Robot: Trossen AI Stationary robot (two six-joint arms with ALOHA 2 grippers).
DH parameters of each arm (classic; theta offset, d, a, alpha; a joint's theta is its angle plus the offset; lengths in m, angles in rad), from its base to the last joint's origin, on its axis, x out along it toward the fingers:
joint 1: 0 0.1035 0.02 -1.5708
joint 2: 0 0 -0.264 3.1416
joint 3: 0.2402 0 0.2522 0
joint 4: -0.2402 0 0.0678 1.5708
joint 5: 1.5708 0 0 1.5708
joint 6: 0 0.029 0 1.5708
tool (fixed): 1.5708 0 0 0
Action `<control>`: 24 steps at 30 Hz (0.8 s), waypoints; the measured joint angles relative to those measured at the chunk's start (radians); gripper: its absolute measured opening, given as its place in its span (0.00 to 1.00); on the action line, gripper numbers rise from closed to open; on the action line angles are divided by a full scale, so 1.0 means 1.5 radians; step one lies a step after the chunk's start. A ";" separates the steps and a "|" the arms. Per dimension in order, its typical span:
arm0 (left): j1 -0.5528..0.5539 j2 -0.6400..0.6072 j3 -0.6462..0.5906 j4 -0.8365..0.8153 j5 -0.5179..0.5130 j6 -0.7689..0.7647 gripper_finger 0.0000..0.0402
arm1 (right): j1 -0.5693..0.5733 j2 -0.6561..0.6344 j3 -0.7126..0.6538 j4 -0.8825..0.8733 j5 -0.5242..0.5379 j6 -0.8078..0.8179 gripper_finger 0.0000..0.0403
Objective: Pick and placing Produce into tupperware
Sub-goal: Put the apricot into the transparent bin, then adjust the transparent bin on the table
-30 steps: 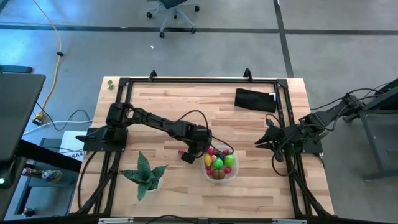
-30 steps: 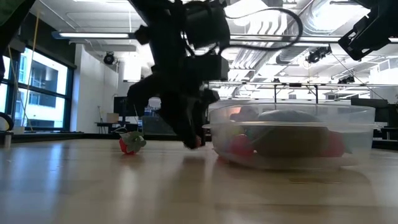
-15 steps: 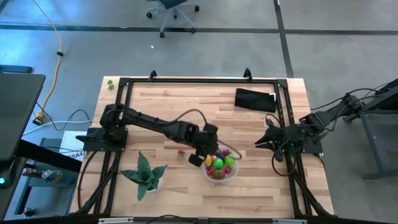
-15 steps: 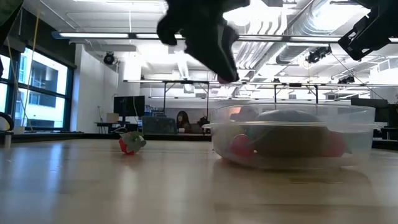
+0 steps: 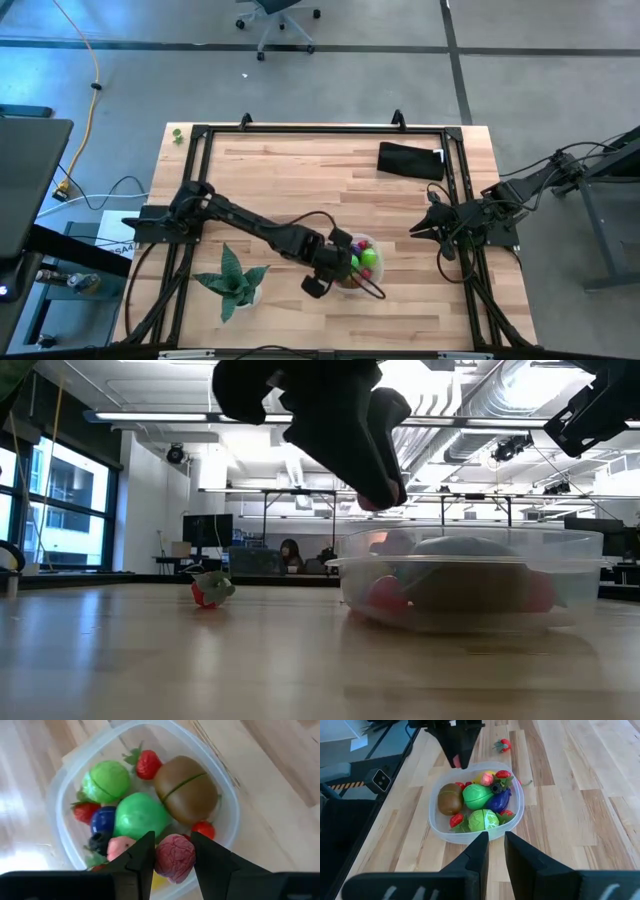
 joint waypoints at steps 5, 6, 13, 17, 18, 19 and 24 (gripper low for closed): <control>0.002 0.004 0.000 0.002 -0.001 0.000 0.29 | 0.000 0.000 0.000 0.000 0.000 0.000 0.13; 0.002 0.009 0.000 0.010 -0.001 0.001 0.30 | 0.000 0.000 0.000 0.000 0.000 0.000 0.13; 0.003 0.023 0.000 0.012 0.000 0.008 0.45 | 0.000 0.000 0.000 0.000 0.000 0.000 0.13; 0.003 0.022 0.000 0.014 -0.001 0.005 0.52 | 0.000 0.000 0.000 -0.001 0.000 0.000 0.13; 0.006 0.018 0.000 0.007 -0.001 0.004 0.53 | 0.000 0.000 0.000 -0.001 0.000 0.000 0.13; 0.009 0.011 0.000 -0.009 -0.001 0.002 0.54 | 0.000 0.000 0.000 -0.001 0.000 0.000 0.13; 0.033 -0.033 0.000 -0.110 -0.017 -0.009 0.52 | 0.000 0.000 0.000 0.000 0.000 0.000 0.13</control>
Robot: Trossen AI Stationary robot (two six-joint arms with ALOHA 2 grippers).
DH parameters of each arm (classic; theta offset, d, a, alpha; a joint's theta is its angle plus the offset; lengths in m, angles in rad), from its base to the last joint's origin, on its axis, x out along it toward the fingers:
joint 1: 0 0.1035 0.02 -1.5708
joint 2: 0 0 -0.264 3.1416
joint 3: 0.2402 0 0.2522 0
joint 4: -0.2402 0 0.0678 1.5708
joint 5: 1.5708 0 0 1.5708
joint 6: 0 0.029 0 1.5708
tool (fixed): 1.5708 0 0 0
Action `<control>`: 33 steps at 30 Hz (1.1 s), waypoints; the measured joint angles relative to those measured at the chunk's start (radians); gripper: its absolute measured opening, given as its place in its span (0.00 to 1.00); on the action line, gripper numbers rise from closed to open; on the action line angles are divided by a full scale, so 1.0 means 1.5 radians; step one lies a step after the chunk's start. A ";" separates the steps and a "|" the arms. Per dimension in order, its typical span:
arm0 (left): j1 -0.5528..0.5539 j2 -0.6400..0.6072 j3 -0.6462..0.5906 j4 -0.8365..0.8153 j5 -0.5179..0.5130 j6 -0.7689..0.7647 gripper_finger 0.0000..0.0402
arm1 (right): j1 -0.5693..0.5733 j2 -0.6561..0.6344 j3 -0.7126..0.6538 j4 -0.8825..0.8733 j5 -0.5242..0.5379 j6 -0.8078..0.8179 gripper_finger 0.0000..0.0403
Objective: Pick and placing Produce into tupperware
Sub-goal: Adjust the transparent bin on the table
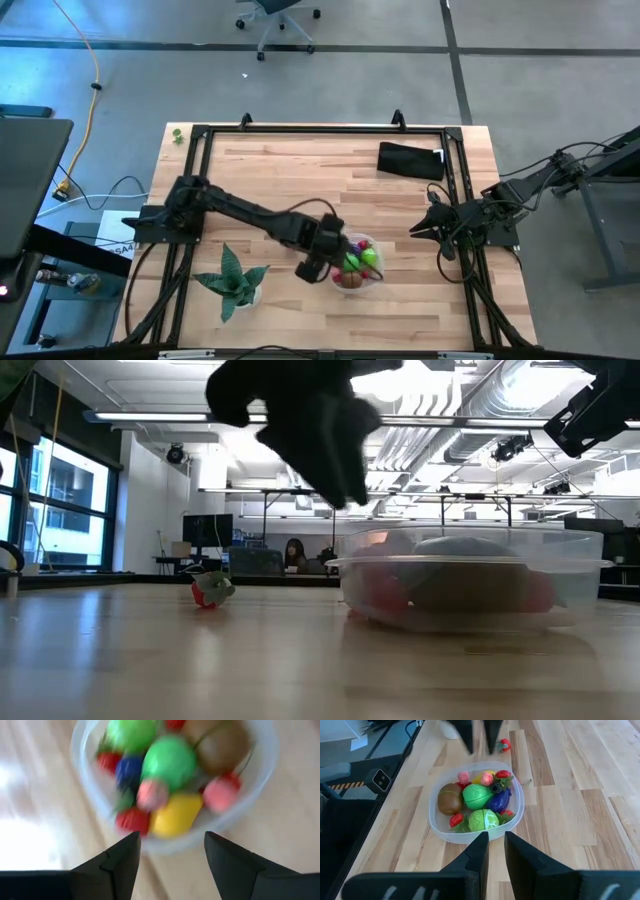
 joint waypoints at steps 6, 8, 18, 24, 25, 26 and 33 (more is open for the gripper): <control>0.048 -0.020 -0.003 -0.097 -0.001 -0.006 0.46 | 0.000 0.000 0.000 0.000 0.000 0.000 0.13; 0.065 -0.020 -0.021 -0.108 0.001 -0.007 0.44 | 0.000 0.000 0.000 0.000 0.000 0.000 0.13; 0.092 -0.019 -0.109 0.006 0.071 -0.007 0.35 | 0.000 0.000 0.000 0.000 0.000 0.000 0.13; 0.070 -0.008 -0.110 0.056 0.072 -0.009 0.31 | 0.000 0.000 0.000 0.001 0.000 0.000 0.13; 0.069 -0.006 -0.111 0.058 0.072 -0.009 0.31 | 0.000 0.000 0.000 0.000 0.000 0.000 0.13; 0.068 -0.006 -0.111 0.059 0.072 -0.009 0.31 | 0.000 0.000 0.000 0.000 0.000 0.000 0.13; 0.062 0.012 -0.110 0.111 0.094 -0.010 0.30 | 0.000 0.000 0.000 0.001 0.000 0.000 0.13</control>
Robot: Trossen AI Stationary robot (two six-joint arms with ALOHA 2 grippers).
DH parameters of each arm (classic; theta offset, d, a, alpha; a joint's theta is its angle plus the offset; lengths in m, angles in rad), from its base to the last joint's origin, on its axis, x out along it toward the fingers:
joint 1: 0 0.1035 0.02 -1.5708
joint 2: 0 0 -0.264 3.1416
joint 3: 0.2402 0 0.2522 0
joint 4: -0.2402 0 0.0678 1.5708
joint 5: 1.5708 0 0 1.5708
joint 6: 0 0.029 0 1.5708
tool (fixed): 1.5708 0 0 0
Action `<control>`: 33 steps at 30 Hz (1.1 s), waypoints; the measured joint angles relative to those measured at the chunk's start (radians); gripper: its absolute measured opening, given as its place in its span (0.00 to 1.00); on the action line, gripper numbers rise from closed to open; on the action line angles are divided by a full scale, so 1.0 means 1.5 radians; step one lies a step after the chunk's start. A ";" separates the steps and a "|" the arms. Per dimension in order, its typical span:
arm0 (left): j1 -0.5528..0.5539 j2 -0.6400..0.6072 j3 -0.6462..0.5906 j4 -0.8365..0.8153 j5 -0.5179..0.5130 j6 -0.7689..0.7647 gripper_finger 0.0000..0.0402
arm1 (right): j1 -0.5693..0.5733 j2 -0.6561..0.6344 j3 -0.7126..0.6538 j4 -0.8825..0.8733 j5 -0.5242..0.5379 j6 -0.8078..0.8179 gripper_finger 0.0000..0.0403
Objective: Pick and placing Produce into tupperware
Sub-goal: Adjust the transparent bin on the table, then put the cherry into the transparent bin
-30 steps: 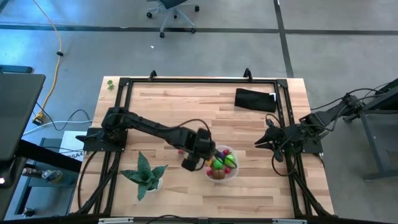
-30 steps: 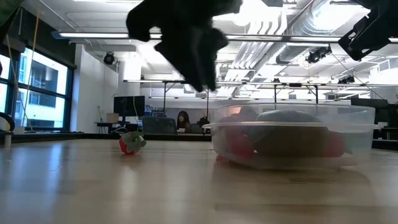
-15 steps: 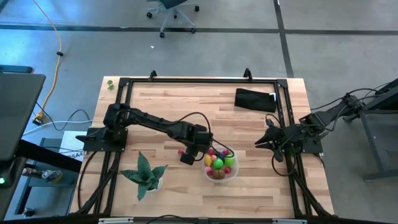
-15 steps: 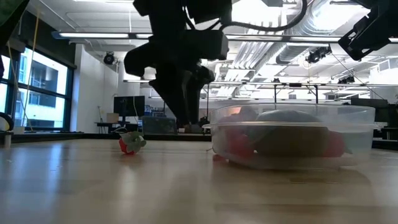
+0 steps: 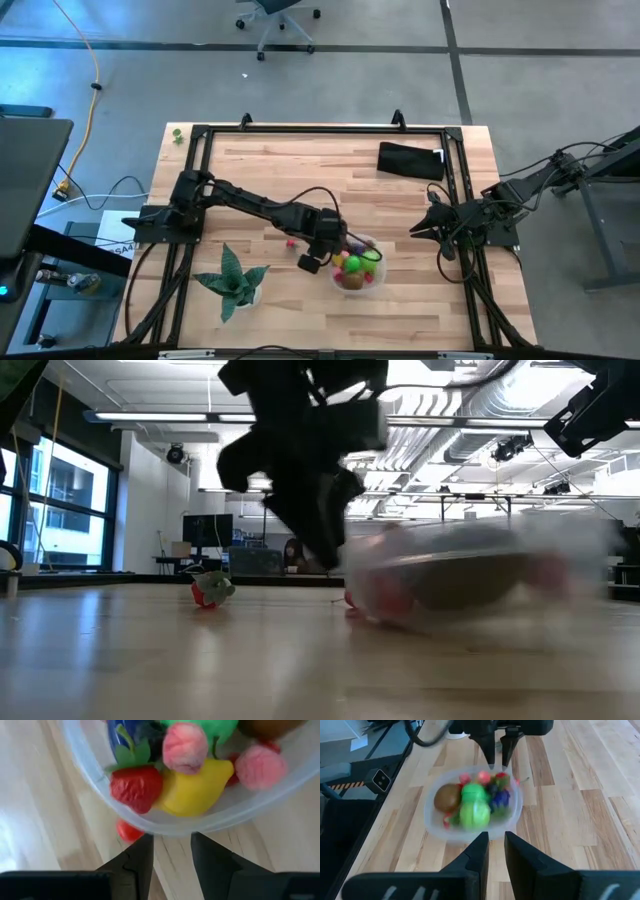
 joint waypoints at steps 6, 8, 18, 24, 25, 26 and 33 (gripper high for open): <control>-0.012 0.006 0.000 0.045 0.003 0.005 0.30 | 0.000 0.000 0.000 0.000 0.000 0.000 0.13; -0.012 0.006 0.000 0.052 0.003 0.012 0.30 | 0.000 0.000 0.000 0.000 0.000 0.000 0.13; -0.002 0.006 0.000 0.022 -0.042 0.040 0.30 | 0.000 0.000 0.000 0.000 0.000 0.000 0.13; 0.035 0.006 0.000 0.019 -0.018 0.070 0.30 | 0.000 0.000 0.000 0.000 0.000 0.000 0.13; 0.041 0.006 0.000 0.021 -0.015 0.077 0.30 | 0.000 0.000 0.000 0.000 0.000 0.000 0.13; 0.046 0.006 0.000 0.023 -0.015 0.083 0.30 | 0.000 0.000 0.000 0.000 0.000 0.000 0.13; 0.056 0.012 0.000 0.040 0.004 0.115 0.30 | 0.000 0.000 0.000 0.000 0.000 0.000 0.13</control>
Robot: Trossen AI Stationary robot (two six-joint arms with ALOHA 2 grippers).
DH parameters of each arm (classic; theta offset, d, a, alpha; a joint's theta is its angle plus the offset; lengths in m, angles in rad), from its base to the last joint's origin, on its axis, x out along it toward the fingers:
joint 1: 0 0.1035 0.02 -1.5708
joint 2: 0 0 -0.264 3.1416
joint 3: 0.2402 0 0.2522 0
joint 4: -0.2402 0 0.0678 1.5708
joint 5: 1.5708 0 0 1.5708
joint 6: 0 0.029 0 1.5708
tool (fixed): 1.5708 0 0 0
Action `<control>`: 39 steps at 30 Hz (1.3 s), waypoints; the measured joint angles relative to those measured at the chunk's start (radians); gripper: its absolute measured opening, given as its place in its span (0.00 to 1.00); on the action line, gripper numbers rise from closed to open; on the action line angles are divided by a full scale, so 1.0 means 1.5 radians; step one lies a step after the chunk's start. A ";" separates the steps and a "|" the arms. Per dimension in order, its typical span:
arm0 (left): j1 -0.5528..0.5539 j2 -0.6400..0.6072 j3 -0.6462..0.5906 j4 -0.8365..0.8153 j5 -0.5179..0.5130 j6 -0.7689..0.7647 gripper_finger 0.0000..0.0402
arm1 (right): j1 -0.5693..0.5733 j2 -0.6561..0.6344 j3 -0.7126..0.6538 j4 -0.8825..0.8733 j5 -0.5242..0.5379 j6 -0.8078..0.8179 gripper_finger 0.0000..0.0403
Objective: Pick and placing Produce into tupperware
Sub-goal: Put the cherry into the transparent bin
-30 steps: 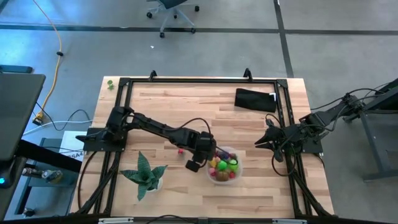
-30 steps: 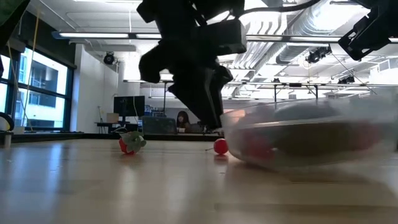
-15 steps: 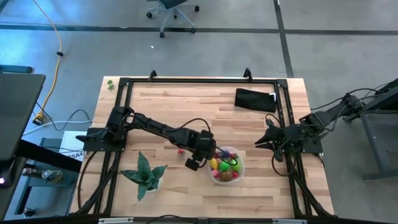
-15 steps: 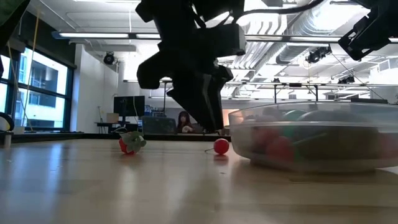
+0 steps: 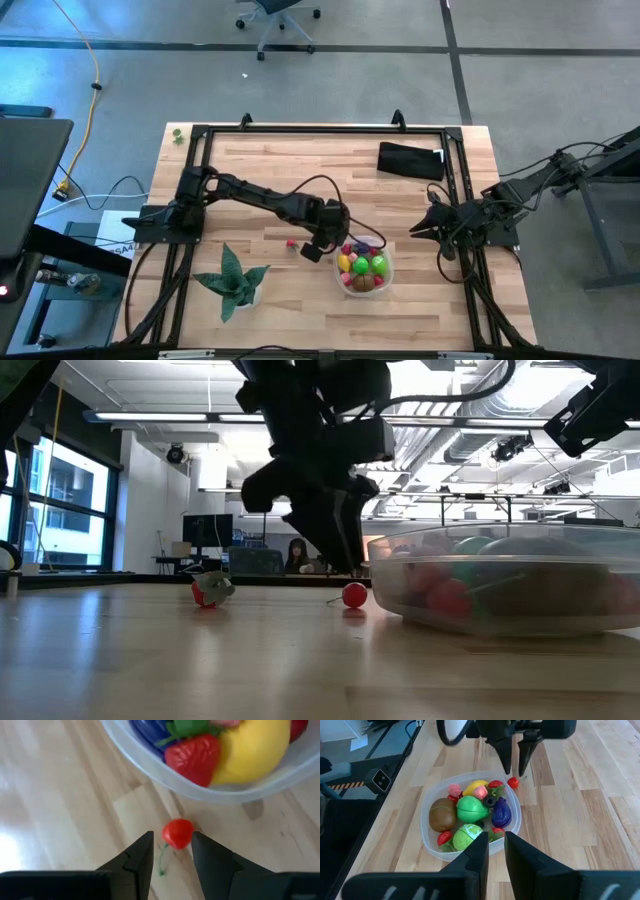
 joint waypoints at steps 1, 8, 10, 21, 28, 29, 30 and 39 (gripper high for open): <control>0.000 0.003 0.000 -0.001 0.007 0.003 0.30 | 0.000 0.000 0.000 0.000 0.000 0.000 0.13; 0.001 0.003 -0.001 -0.001 0.013 0.017 0.31 | 0.000 0.000 0.000 0.000 0.000 0.000 0.13; 0.001 0.003 -0.001 -0.002 0.013 0.017 0.34 | 0.000 0.000 0.000 0.000 0.000 0.000 0.13; 0.001 0.003 -0.001 -0.002 0.003 0.029 0.51 | 0.000 0.000 0.000 0.000 0.000 0.000 0.13; 0.009 0.032 0.002 0.026 0.034 0.040 0.48 | 0.000 0.000 0.000 -0.002 0.000 0.000 0.13; 0.013 0.036 0.001 0.018 0.045 0.041 0.48 | 0.000 0.000 0.000 -0.002 0.000 0.000 0.13; 0.014 0.038 -0.002 0.009 0.052 0.041 0.47 | 0.000 0.000 0.000 -0.002 0.000 0.000 0.13; 0.019 0.046 0.000 0.024 0.054 0.054 0.42 | 0.000 0.000 0.000 -0.011 -0.001 0.000 0.13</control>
